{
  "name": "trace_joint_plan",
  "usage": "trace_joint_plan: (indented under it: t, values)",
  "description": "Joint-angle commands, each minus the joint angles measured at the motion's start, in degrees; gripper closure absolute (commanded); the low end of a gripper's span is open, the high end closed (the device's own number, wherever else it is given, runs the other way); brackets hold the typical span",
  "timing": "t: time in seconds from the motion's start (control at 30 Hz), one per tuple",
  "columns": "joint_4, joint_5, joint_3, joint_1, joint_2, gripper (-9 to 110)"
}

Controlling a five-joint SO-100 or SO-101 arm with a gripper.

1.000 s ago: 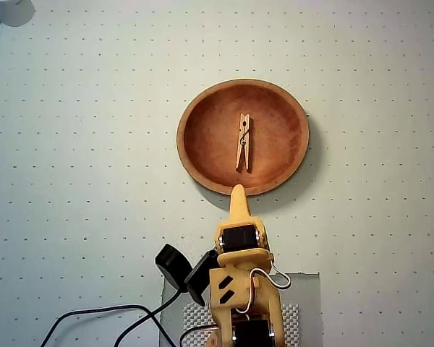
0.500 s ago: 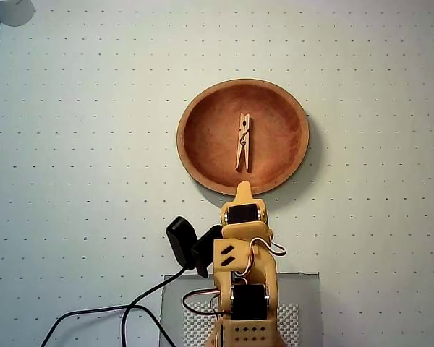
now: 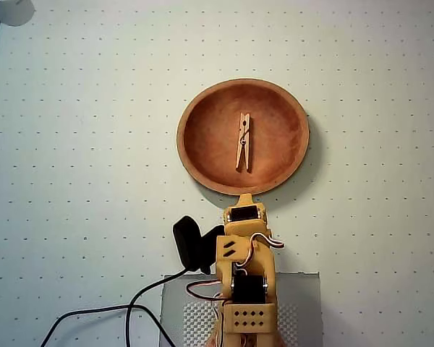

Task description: Grasp a clothespin and put it in the bowl.

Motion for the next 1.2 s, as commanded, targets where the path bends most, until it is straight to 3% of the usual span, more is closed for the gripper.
trace_joint_plan:
  t: [0.0,0.2,1.17]
  values:
    - [0.44,0.7,-1.05,0.44,0.7,105]
    - [1.85,6.94,-1.14,0.18,0.62,105]
    - [2.2,4.31,-1.14,0.35,0.53,105]
